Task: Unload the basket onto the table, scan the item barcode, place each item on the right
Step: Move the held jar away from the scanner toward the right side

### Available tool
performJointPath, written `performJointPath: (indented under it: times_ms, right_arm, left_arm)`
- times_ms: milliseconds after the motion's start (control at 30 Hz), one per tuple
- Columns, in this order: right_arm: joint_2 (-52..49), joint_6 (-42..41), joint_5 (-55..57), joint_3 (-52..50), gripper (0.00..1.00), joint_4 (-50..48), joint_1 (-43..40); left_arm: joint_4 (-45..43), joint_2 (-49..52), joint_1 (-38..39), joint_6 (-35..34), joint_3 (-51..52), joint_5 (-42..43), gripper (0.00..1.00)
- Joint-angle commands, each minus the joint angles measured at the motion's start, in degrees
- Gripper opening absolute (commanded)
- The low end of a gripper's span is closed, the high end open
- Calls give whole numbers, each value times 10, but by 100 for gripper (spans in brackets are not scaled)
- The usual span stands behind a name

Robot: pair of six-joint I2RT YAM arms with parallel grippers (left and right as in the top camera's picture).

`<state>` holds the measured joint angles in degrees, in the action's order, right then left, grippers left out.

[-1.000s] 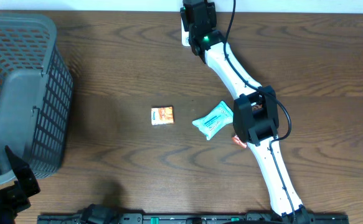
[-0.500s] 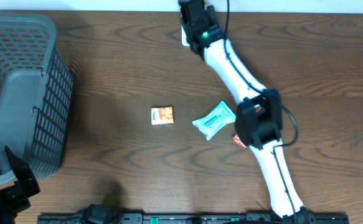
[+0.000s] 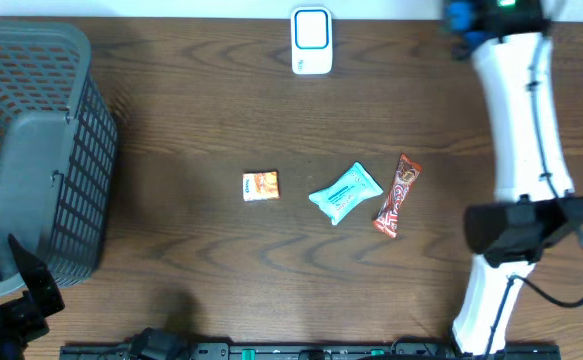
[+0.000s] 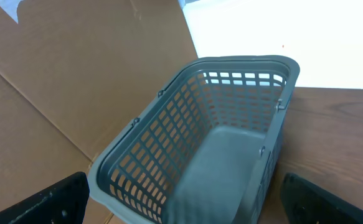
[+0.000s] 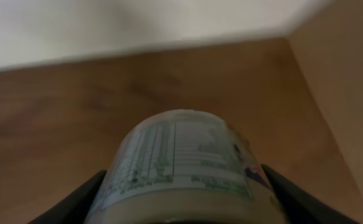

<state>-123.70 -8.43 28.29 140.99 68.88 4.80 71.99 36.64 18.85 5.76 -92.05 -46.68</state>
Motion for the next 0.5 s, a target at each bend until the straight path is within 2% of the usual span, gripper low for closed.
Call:
performJointPath:
  times_ms: [0, 467]
  right_arm:
    - [-35, -49, -12, -2, 42, 27, -84]
    - [-168, -76, -171, -2, 43, 38, -367]
  left_arm:
    - [0, 0, -2, -7, 0, -3, 98]
    - [0, 0, -2, -7, 0, -3, 98]
